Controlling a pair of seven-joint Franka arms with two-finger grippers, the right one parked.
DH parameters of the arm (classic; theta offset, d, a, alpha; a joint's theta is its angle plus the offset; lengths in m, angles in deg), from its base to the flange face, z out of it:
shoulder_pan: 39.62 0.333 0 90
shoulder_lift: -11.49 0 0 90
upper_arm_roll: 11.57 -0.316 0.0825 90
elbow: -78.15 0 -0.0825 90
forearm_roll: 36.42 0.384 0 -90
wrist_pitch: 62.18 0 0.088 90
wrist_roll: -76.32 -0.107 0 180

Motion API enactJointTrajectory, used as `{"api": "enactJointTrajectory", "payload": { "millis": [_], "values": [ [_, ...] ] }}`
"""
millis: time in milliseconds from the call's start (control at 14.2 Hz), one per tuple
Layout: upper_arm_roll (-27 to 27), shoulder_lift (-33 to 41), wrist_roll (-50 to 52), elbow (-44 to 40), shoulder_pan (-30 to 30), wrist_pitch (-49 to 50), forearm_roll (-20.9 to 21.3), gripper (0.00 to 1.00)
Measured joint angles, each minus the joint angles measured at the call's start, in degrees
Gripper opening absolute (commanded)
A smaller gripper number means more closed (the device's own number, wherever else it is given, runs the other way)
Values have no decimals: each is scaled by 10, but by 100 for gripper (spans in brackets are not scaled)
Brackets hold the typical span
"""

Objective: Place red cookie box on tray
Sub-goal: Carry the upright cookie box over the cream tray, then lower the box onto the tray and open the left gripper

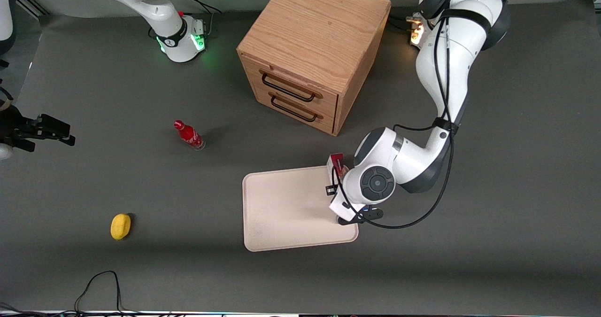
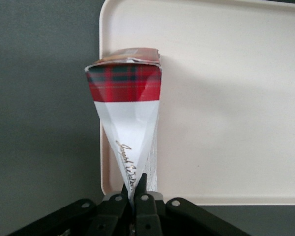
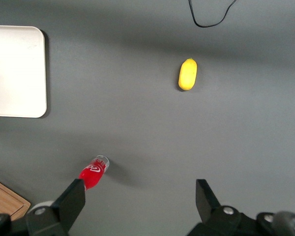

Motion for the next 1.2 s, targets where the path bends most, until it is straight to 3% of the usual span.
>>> {"api": "enactJointTrajectory", "payload": {
  "millis": [564,635,705,776,1199],
  "values": [
    [0,0,-32,-4,-3,0,2,0],
    [0,0,-35,-4,-3,0,2,16],
    [0,0,-38,-4,-3,-1,2,89],
    [-1,0,-39,-4,-3,-3,3,100],
    [-4,-1,-51,-4,-3,-10,4,100]
  ]
}}
